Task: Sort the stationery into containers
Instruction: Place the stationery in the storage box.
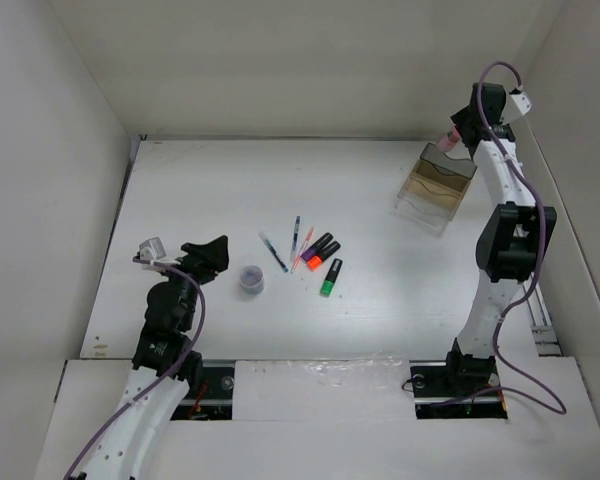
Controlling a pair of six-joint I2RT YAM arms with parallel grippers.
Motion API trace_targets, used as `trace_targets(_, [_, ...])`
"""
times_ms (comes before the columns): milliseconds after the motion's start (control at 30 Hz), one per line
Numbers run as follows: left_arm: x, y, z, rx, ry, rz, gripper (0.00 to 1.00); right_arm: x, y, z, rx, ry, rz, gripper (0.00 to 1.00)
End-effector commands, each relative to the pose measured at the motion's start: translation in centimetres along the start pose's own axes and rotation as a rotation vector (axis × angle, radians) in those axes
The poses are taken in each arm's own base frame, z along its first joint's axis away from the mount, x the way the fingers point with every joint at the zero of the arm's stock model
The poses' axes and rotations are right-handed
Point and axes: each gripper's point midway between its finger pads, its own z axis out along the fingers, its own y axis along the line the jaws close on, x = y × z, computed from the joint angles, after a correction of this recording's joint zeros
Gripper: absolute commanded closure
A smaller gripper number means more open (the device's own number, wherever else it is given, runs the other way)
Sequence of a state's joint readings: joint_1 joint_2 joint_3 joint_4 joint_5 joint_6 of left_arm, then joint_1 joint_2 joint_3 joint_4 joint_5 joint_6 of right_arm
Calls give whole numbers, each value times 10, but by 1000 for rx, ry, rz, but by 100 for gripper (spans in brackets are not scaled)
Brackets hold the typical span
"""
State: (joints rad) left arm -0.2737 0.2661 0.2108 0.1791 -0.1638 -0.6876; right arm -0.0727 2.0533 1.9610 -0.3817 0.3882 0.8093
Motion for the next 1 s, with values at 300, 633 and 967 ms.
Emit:
trace_targets(300, [-6,-12,3,51,-25,4,18,-3,15,26,-15,-42,-38,84])
trace_targets(633, [-1,-7,6,32,-4,9,18,33,-6,51,32,21,-82,83])
trace_targets(967, [0,-7,8,30,-2,10,18,59,-14,60,65,49,-121,41])
